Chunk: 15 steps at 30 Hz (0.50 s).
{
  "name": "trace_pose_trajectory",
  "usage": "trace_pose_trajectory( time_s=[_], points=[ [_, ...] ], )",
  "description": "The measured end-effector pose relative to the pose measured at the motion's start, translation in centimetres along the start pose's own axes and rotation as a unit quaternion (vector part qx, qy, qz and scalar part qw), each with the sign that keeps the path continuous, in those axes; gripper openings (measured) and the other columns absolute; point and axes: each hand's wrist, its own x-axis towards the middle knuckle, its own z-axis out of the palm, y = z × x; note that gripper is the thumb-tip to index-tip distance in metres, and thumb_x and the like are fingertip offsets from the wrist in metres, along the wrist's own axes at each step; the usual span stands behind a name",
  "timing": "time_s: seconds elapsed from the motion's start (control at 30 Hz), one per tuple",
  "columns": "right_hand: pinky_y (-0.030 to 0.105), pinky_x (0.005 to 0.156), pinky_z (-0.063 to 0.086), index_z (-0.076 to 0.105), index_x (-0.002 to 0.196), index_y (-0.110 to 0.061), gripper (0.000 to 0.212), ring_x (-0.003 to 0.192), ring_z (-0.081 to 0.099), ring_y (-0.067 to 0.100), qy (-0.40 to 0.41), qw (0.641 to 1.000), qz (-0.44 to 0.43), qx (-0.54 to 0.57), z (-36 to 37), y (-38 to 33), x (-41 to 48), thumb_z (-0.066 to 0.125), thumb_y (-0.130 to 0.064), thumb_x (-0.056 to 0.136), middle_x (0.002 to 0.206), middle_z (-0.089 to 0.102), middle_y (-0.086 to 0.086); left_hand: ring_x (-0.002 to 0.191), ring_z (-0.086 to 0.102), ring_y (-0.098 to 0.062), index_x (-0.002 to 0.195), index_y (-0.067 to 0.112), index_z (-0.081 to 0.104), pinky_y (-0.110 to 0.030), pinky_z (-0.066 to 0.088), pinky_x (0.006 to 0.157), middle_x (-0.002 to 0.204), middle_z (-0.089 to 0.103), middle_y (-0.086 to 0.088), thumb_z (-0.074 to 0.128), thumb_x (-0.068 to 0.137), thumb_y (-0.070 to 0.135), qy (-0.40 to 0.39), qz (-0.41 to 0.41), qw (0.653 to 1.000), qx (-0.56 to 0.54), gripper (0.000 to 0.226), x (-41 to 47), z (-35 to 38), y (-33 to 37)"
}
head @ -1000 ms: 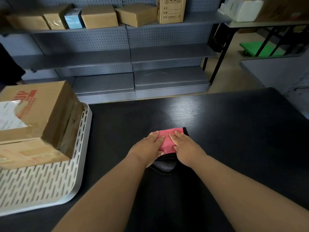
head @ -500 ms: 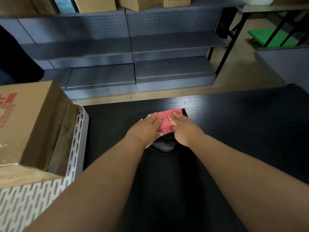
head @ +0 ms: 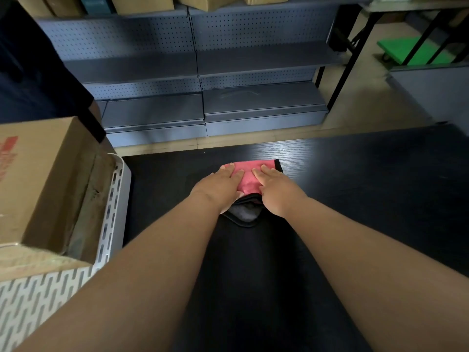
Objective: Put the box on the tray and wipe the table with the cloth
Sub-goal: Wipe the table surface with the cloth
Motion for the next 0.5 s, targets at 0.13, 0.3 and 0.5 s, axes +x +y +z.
trace_pose_trajectory(
  time_s=[0.13,0.3,0.5],
  points=[
    [0.033,0.121,0.006,0.006,0.151,-0.018,0.054,0.148,0.003,0.021,-0.002,1.000,0.000,0.015,0.5,0.4,-1.8,0.029,-0.016,0.102,0.161,0.002,0.004,0.149,0.002,-0.021,0.153,0.020,0.004,-0.037,0.014,0.118,0.161,-0.004,-0.004,0.036,0.101,0.036,-0.011,0.004,1.000,0.007,0.063,-1.0,0.4,0.9],
    [0.035,0.121,0.009,0.008,0.151,-0.018,0.054,0.148,0.004,0.021,-0.008,1.000,0.000,0.027,1.4,1.3,-5.2,0.030,-0.017,0.102,0.161,0.002,0.005,0.149,0.001,-0.020,0.153,0.020,0.002,-0.035,0.010,0.119,0.161,-0.006,-0.004,0.036,0.101,0.037,-0.024,0.010,1.000,0.010,0.064,-3.1,1.5,3.0],
    [0.033,0.122,0.008,0.009,0.151,-0.018,0.054,0.148,0.004,0.019,-0.013,0.999,0.002,0.036,3.1,3.0,-11.2,0.031,-0.018,0.102,0.161,0.002,0.003,0.149,0.002,-0.022,0.153,0.019,0.004,-0.036,0.011,0.119,0.161,-0.005,-0.006,0.037,0.101,0.036,-0.025,0.023,0.999,0.010,0.064,-7.0,3.7,6.9]
  ],
)
